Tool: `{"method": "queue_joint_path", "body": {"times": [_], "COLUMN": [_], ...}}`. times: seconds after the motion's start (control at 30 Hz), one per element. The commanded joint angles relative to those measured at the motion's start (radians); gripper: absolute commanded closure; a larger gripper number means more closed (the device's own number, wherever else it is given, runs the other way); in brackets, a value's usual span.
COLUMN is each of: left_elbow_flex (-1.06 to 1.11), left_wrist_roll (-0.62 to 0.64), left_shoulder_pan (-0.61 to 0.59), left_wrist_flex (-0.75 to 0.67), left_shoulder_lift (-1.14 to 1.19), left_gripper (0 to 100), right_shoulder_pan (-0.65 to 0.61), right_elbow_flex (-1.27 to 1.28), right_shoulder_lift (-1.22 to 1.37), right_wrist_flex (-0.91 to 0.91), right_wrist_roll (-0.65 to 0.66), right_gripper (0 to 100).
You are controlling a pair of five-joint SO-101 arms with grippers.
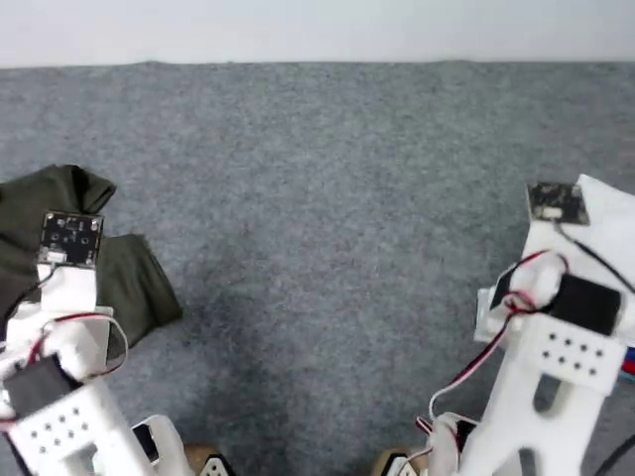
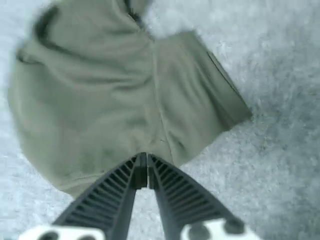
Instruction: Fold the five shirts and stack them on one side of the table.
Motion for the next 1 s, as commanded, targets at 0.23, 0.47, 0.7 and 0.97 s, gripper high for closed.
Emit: {"method": "queue_joint_path", "body": {"times": [0.23,0.47,0.7,0.97], "left_elbow_flex": [-0.016,-0.031,-0.131,-0.384], "left_wrist_roll": [-0.015,-0.026,-0.026,-0.025], "left_shoulder_pan": [0.058,0.172,0.175,0.184], "left_wrist_flex": [-0.13,-0.192,-0.273,-0.242], "left_shoulder_lift": [0.356,0.511,0.807,1.215], "left_gripper": [82,80,81,88], "right_shoulder_pan": [-0.005,-0.008,-0.008,-0.008], "right_elbow_flex": [0.132,0.144,0.144,0.144], "right_shoulder_lift": [-0.203,-0.219,-0.219,-0.219], "right_wrist_flex": [-0.021,-0.031,-0.031,-0.03], "right_wrist_roll": [-0.006,-0.005,-0.005,-0.005], "right_gripper": [99.0,99.0,99.0,99.0]}}
